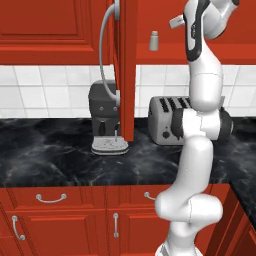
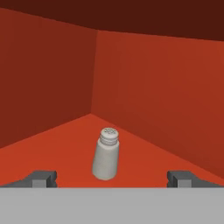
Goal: Collect the paprika, ketchup, and shaker from the cabinet and place them next to the stove.
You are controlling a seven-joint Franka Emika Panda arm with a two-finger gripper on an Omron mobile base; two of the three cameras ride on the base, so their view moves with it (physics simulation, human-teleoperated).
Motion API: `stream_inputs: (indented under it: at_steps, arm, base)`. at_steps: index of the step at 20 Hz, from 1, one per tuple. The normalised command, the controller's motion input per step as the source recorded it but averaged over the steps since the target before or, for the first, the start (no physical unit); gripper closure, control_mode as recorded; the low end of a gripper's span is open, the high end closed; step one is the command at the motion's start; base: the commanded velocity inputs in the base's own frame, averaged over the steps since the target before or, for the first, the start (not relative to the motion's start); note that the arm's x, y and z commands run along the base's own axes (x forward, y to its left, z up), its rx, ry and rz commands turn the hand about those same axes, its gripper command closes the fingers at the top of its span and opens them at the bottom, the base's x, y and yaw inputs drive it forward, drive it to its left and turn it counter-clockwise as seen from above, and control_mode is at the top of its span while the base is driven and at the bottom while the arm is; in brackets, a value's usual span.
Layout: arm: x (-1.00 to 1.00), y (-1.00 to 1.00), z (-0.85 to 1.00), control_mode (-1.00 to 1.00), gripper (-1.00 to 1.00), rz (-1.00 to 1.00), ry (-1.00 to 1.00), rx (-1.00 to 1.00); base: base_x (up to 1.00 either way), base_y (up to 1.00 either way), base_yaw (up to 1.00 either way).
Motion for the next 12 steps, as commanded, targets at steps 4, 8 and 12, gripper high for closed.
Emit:
stream_inputs:
  at_steps: [4, 8, 12]
  arm:
    - [0.31, 0.19, -0.05, -1.0, -1.0, 0.0, 0.0, 0.0]
    - [0.28, 0.22, -0.06, -1.0, -1.0, 0.0, 0.0, 0.0]
    - [0.2, 0.1, -0.01, -1.0, -1.0, 0.0, 0.0, 0.0]
  base:
    - [0.0, 0.0, 0.0]
    - [0.0, 0.0, 0.0]
    - [0.0, 0.0, 0.0]
